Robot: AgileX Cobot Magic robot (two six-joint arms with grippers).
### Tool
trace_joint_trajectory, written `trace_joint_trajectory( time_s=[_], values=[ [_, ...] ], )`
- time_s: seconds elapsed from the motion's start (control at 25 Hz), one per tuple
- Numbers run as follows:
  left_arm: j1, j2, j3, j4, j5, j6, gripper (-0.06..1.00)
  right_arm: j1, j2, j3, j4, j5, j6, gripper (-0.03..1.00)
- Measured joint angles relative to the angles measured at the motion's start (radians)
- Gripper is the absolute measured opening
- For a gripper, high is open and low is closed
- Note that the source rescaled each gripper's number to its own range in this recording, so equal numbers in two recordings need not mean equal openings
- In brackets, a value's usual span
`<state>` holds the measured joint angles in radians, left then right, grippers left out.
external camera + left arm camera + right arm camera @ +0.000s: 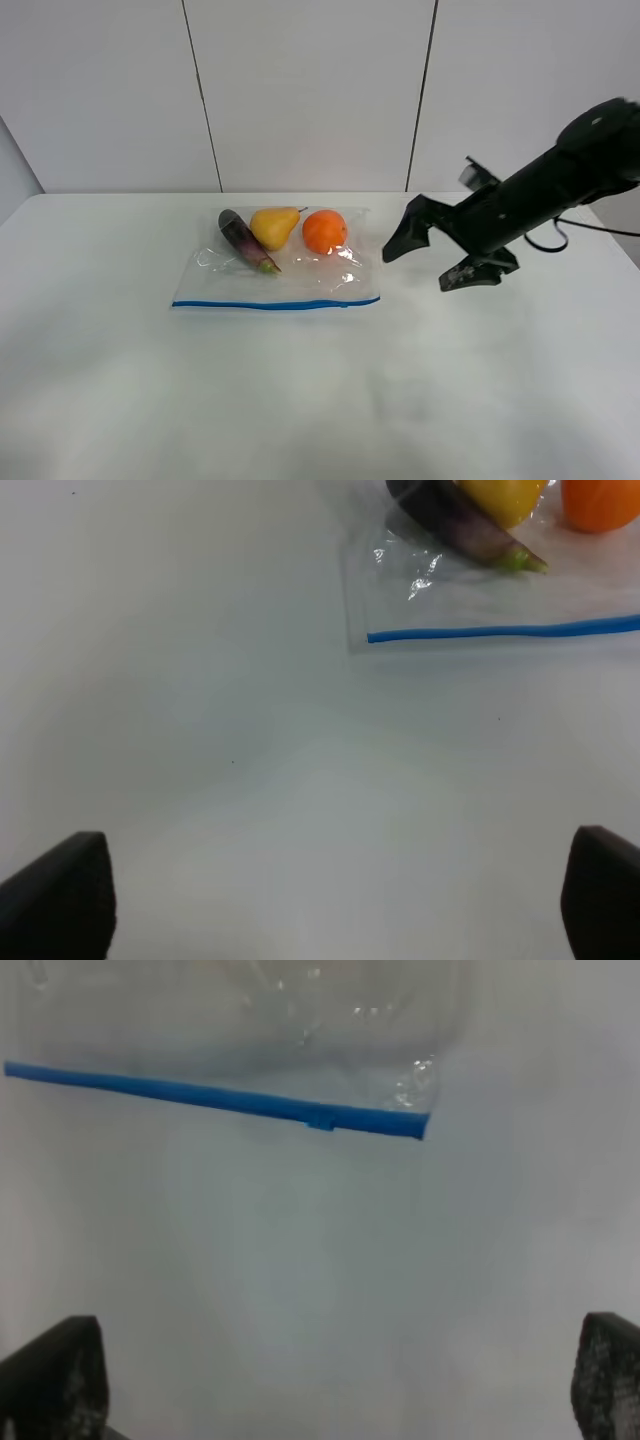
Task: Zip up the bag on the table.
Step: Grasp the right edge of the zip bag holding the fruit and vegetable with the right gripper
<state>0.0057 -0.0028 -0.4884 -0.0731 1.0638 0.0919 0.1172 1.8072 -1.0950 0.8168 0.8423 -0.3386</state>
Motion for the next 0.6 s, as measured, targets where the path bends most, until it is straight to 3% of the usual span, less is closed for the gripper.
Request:
trace_joint_trajectory(
  time_s=[0.36, 0.6],
  values=[
    [0.000, 0.000, 0.000, 0.000, 0.000, 0.000, 1.00, 0.000, 0.253, -0.072, 0.255, -0.017, -0.163, 0.92],
    [0.000, 0.000, 0.000, 0.000, 0.000, 0.000, 1.00, 0.000, 0.325, -0.122, 0.294, 0.015, -0.192, 0.84]
  ],
)
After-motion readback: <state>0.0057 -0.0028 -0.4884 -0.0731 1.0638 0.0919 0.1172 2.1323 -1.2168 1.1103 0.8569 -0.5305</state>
